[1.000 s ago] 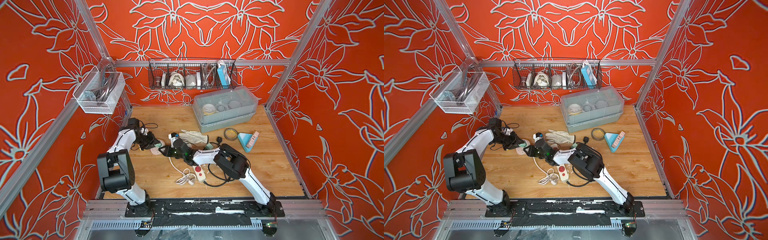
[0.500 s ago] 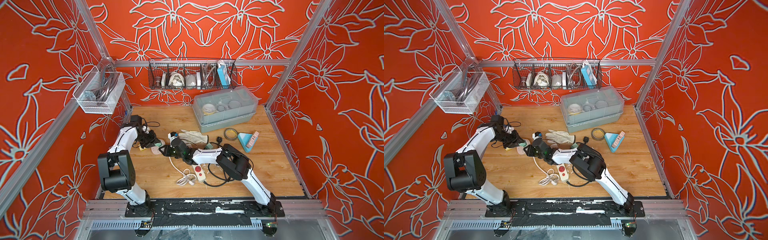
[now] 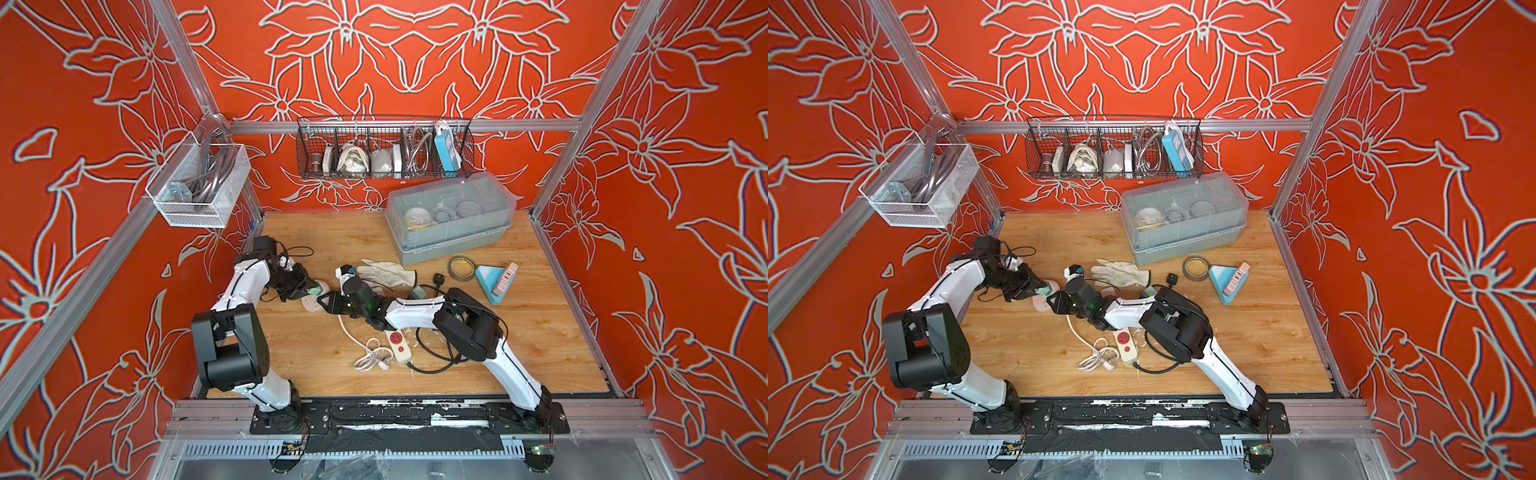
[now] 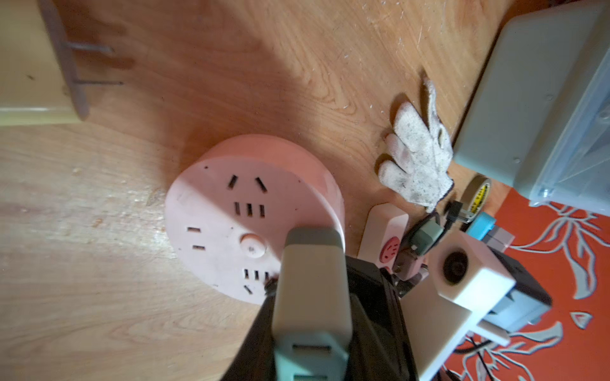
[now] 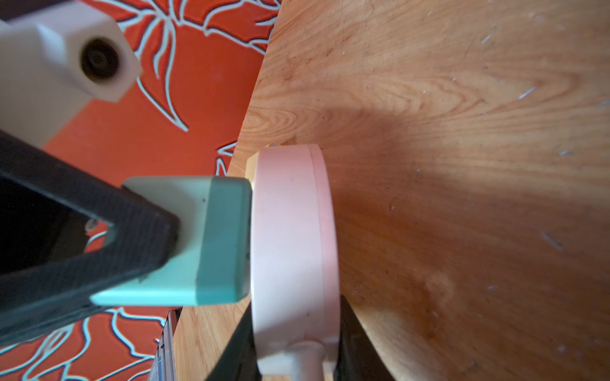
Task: Pull the plug off the socket
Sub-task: Remove the plug from the socket, then place the socket at the center of the board.
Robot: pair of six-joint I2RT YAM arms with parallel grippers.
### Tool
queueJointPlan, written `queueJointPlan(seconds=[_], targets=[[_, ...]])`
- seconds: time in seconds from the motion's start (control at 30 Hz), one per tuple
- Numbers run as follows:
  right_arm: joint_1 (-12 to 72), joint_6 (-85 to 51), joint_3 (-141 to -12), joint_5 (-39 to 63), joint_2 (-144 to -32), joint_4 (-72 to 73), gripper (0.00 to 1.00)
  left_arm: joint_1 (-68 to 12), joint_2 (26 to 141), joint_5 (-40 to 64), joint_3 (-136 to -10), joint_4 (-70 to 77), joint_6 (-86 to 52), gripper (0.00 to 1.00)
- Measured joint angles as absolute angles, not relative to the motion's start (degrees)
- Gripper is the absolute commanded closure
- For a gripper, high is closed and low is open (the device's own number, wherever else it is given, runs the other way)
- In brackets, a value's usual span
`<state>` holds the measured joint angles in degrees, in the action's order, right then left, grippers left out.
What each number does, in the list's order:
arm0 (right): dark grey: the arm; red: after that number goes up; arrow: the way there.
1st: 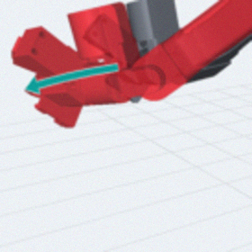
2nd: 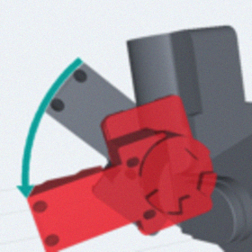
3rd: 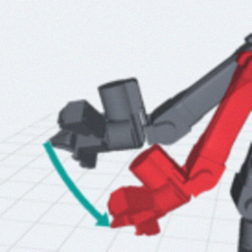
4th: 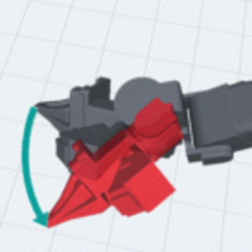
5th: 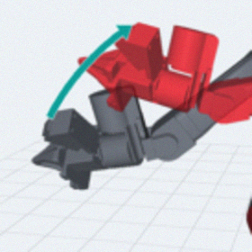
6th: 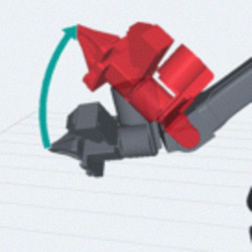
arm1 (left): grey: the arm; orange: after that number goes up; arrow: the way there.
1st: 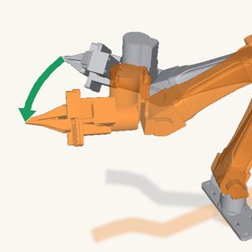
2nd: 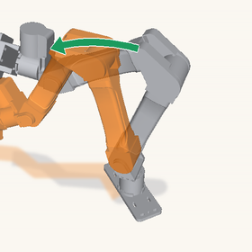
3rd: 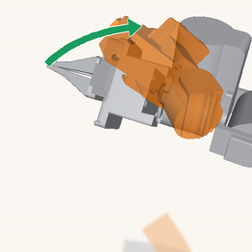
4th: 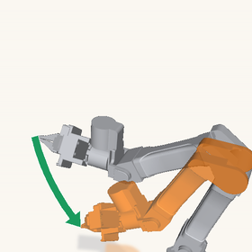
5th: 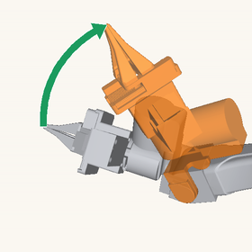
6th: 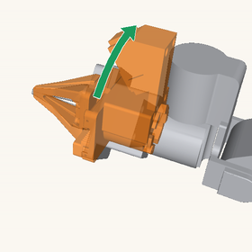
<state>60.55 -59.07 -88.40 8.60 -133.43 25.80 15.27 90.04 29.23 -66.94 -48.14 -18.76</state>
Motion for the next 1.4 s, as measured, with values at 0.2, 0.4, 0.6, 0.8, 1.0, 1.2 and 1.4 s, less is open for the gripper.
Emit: queueJointPlan(seconds=[0.2, 0.4, 0.6, 0.8, 1.0, 1.2, 1.4], targets=[[60.55, -59.07, -88.42, 8.58, -133.21, 26.24, 1.00, 14.35, 89.01, 27.24, -68.38, -49.58, -18.02, 1.00], [60.42, -59.92, -87.26, 7.38, -132.81, 24.64, 1.00, 23.68, 87.05, 38.76, -60.73, -43.72, -23.22, 1.00], [58.81, -60.82, -87.15, 5.43, -132.75, 24.88, 1.00, 25.85, 84.79, 37.21, -60.58, -40.71, -23.88, 1.00], [58.50, -61.01, -87.13, 5.63, -132.77, 25.34, 0.81, 25.67, 82.35, 35.42, -59.42, -38.81, -24.43, 1.00], [58.46, -61.19, -88.29, 8.34, -132.75, 23.05, 0.45, 25.65, 77.21, 32.42, -52.42, -35.51, -27.73, 1.00], [58.52, -60.34, -91.11, 9.26, -132.66, 16.05, 0.28, 25.61, 71.46, 29.98, -46.96, -32.95, -35.11, 1.00], [58.52, -54.41, -96.49, 9.10, -129.45, 5.56, 0.21, 25.56, 66.13, 28.60, -43.70, -31.83, -40.82, 1.00]])
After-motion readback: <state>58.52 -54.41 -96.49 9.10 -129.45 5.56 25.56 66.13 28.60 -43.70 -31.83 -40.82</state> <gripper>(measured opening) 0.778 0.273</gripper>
